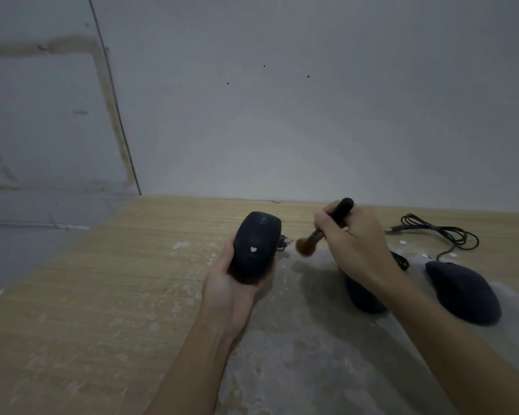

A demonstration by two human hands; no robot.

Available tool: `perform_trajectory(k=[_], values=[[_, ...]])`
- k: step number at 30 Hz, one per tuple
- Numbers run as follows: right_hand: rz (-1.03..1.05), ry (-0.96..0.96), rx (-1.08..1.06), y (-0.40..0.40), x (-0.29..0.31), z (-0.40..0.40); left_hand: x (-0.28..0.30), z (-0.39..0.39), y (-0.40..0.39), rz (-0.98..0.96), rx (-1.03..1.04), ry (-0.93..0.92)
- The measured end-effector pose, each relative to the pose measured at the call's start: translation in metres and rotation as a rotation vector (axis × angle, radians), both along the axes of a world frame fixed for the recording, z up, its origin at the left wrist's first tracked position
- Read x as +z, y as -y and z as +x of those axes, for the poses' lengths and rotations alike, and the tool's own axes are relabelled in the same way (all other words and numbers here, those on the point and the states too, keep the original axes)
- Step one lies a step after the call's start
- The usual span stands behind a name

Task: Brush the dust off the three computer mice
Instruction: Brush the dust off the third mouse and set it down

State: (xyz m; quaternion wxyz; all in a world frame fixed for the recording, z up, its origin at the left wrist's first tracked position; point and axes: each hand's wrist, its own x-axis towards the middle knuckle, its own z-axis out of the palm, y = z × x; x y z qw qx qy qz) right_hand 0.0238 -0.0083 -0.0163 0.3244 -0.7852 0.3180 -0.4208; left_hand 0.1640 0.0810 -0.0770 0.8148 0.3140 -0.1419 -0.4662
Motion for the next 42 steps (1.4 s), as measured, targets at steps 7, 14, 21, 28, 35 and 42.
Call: perform_trajectory(k=[7,14,21,28,35,42], values=[[0.985,0.149,0.136,0.009,0.003,0.041,0.004,-0.003,-0.002,-0.041,-0.097,0.105],[0.915,0.156,0.142,0.027,-0.004,0.063,0.001,-0.008,0.004,0.060,0.018,0.361],[0.742,-0.041,0.089,0.046,-0.008,0.071,-0.006,-0.005,-0.004,0.270,-0.077,1.040],[0.648,-0.207,0.051,0.050,-0.007,0.066,-0.005,-0.009,-0.002,0.374,0.090,1.428],[0.504,-0.246,-0.038,0.056,-0.007,0.059,-0.003,-0.013,-0.003,0.623,0.188,1.645],[0.452,-0.061,-0.103,0.045,0.004,0.050,-0.004,-0.017,0.002,0.812,0.200,1.736]])
